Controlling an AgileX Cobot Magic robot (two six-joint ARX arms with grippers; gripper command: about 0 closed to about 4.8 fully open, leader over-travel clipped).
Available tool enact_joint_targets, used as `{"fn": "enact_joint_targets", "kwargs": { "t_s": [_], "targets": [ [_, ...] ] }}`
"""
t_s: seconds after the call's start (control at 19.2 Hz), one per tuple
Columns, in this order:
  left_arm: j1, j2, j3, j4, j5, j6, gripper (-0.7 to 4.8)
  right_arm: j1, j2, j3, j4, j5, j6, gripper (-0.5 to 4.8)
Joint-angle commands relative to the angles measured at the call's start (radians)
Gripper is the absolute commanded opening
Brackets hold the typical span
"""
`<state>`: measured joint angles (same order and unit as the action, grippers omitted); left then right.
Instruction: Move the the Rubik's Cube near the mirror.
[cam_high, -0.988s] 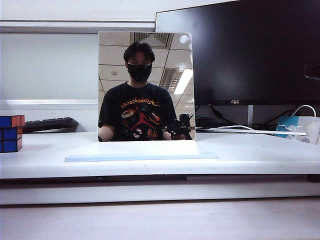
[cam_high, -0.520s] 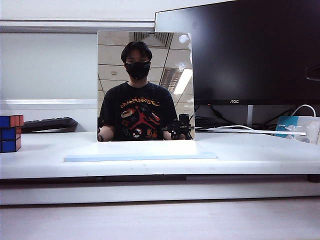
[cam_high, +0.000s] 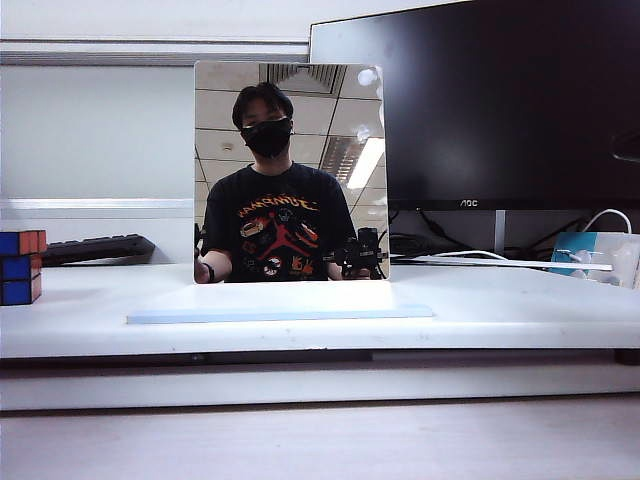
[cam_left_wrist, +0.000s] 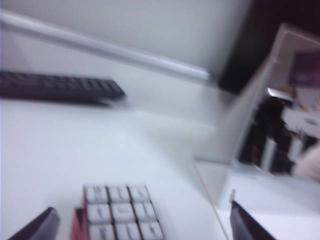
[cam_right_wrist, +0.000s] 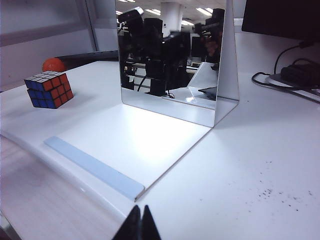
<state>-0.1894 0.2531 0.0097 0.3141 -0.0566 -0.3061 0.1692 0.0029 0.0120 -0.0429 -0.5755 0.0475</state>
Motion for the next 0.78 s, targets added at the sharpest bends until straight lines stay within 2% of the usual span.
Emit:
{"fn": "enact_joint_targets", "kwargs": {
  "t_s": [0.05,0.31,0.36,0.42,0.57,0.78],
  "targets": [
    [-0.043,0.186,0.003,0.101,-0.124,-0.002,4.79,0.001,0.0,-0.005,0.019,0.001,0.0,-0.01],
    [-0.059,0.578,0.011,0.434,-0.111,-0.05,4.79,0.001,0.0,-0.005,0.019,0.001,0.0,-0.01],
    [-0.059,0.619,0.019,0.454,-0.106,-0.05,4.79,0.001,0.0,-0.005,0.019,0.001,0.0,-0.01],
    [-0.06,0.754,0.067,0.492,-0.07,-0.049,4.79,0.001,0.0,-0.005,0.019,0.001,0.0,-0.01],
    [-0.066,0.937,0.147,0.496,-0.09,-0.049,4.79,0.0,0.0,-0.005,0.019,0.001,0.001,-0.01],
    [-0.066,1.044,0.165,0.487,-0.116,-0.092,4.79,0.0,0.0,-0.005,0.019,0.001,0.0,-0.01]
  ]
}}
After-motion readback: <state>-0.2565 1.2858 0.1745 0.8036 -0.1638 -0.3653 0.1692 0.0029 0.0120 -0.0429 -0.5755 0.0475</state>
